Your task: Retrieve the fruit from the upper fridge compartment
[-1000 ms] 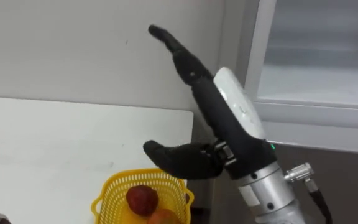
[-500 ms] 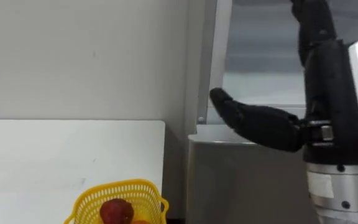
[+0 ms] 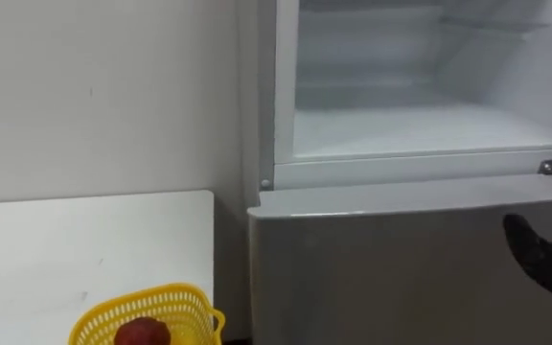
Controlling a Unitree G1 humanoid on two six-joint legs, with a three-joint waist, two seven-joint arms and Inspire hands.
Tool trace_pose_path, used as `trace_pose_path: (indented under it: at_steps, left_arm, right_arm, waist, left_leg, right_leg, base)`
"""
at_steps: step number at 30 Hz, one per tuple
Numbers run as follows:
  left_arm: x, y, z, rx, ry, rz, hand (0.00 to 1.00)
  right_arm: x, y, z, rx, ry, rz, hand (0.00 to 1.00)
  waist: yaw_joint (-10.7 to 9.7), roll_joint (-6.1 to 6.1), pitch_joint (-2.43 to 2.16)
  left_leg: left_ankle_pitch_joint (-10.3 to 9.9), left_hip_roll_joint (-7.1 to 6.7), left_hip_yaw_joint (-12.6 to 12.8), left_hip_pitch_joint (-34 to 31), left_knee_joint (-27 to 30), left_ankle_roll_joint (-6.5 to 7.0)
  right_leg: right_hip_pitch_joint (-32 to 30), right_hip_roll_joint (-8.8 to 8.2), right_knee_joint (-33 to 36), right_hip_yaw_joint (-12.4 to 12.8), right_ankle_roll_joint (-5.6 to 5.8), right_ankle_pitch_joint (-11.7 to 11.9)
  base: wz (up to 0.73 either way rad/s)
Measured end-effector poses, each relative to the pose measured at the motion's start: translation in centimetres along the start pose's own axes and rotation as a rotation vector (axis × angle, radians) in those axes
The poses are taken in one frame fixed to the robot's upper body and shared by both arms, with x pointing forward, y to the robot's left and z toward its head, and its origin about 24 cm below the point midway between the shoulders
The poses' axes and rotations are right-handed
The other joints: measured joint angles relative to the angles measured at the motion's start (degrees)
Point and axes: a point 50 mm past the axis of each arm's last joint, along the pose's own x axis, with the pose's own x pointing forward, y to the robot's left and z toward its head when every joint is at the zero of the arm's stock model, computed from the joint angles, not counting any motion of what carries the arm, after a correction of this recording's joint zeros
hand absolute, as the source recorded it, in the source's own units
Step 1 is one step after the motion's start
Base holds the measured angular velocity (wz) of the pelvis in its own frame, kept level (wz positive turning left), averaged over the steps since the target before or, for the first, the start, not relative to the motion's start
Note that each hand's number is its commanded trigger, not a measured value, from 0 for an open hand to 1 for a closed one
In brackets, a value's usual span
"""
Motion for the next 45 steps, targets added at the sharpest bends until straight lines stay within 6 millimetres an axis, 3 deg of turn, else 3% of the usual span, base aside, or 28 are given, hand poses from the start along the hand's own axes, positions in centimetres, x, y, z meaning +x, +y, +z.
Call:
trace_pose_path:
  at_steps: [8, 14, 17, 22, 27, 33, 45]
  left_arm:
    - [-0.1, 0.2, 0.1, -0.012, -0.009, 0.040, 0.00]
    - [-0.1, -0.6, 0.0, -0.051, 0.002, 0.050, 0.00]
    - [-0.1, -0.6, -0.2, -0.054, 0.005, 0.049, 0.00]
    - [-0.2, -0.4, 0.3, -0.053, -0.020, 0.059, 0.00]
    - [-0.2, -0.5, 0.2, -0.051, -0.009, 0.044, 0.00]
    - [-0.1, -0.2, 0.3, -0.063, -0.004, 0.048, 0.00]
    - [-0.2, 0.1, 0.7, -0.032, 0.028, 0.026, 0.00]
  right_arm:
    - [-5.4, -0.8, -6.0, -0.126, 0.316, 0.079, 0.00]
    - [-11.7, -0.7, -10.1, -0.240, 0.592, 0.244, 0.00]
    - [-13.8, -0.7, -11.0, -0.269, 0.678, 0.315, 0.00]
    - [-17.0, -0.7, -13.0, -0.330, 0.813, 0.440, 0.00]
    - [-21.8, -1.5, -15.3, -0.411, 1.053, 0.602, 0.00]
    - [-24.6, -2.6, -16.5, -0.452, 1.244, 0.685, 0.00]
    - [-27.4, -2.7, -16.8, -0.442, 1.464, 0.938, 0.00]
  waist:
    - [0.21, 0.45, 0.00]
    - [0.21, 1.50, 0.11]
    - [0.38, 2.23, 0.18]
    - [0.52, 1.92, 0.18]
    - [0.67, 1.69, 0.25]
    - [0.94, 1.99, 0.31]
    - [2.30, 2.02, 0.46]
  left_leg:
    - [-0.14, -0.05, 0.53, 0.90, -1.17, -0.18]
    - [-0.77, 0.37, 1.57, 1.61, -1.26, -0.51]
    - [-0.80, 0.52, 2.00, 1.73, -1.24, -0.55]
    - [-0.81, 0.50, 1.98, 1.66, -1.00, -0.57]
    - [-0.82, 0.46, 1.64, 1.60, -0.94, -0.56]
    - [-0.82, 0.46, 1.27, 1.40, -0.95, -0.57]
    - [-0.87, 0.34, 0.88, 1.54, -0.69, -0.56]
  right_leg:
    - [0.58, 0.20, -0.84, 1.11, 0.05, -0.02]
    - [1.10, 0.63, -0.76, 2.18, 0.04, -0.01]
    - [0.98, 0.74, -0.82, 2.24, 0.03, -0.01]
    - [0.85, 0.66, -1.30, 2.41, -0.06, -0.09]
    - [1.30, 0.73, -1.83, 2.23, -0.04, -0.06]
    - [1.29, 0.48, -1.99, 2.12, -0.06, -0.08]
    - [1.82, 0.37, -1.94, 1.99, 0.03, -0.18]
  base:
    - [-0.04]
    - [-0.09]
    - [-0.06]
    - [-0.01]
    - [0.02]
    - [0.01]
    - [0.01]
